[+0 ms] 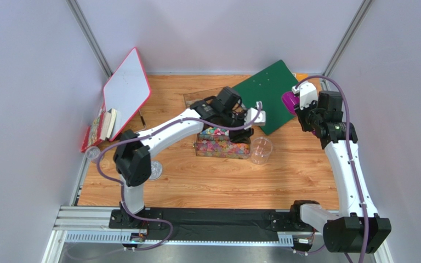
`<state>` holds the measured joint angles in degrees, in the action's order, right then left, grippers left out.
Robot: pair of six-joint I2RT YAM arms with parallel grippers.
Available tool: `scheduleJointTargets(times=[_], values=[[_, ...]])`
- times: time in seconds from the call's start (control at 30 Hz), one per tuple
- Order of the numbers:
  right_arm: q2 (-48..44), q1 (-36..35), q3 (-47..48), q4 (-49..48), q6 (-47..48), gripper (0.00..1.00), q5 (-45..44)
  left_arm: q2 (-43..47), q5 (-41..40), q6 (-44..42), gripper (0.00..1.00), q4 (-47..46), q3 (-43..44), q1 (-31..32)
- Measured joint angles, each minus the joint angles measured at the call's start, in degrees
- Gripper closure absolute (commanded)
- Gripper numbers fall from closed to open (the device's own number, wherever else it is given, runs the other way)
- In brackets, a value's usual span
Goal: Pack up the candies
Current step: Pick up the packing bottle from the center of the board.
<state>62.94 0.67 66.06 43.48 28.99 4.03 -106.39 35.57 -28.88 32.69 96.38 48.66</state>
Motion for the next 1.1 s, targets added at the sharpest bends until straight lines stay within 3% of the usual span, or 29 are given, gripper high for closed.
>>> scheduleJointTargets(times=[0.17,0.4,0.73,0.83,0.9,0.97,1.1], values=[[-0.15,2.73,0.00,0.76,0.87,1.00,0.85,-5.92,-1.09,-2.27,0.44,0.22,0.63,5.20],[-2.34,5.33,-0.63,2.10,3.06,1.00,2.69,-6.78,-4.46,-4.94,0.42,-1.03,1.20,10.99],[-6.69,5.60,-3.80,3.82,3.45,1.00,4.87,-12.85,-8.66,-6.25,0.48,-2.21,4.35,11.43],[-7.17,5.60,-4.31,3.89,3.48,1.00,5.38,-15.32,-9.77,-6.25,0.53,-2.32,6.23,11.47],[-7.21,5.62,-4.33,3.87,3.50,1.00,5.55,-16.37,-10.29,-6.23,0.62,-2.36,7.19,11.47],[-7.30,5.64,-4.31,3.87,3.58,1.00,5.60,-16.79,-10.64,-6.25,0.78,-2.58,7.48,11.45],[-7.74,5.68,-4.31,3.89,3.80,1.00,5.75,-16.83,-10.40,-6.05,0.94,-2.40,7.54,11.47]])
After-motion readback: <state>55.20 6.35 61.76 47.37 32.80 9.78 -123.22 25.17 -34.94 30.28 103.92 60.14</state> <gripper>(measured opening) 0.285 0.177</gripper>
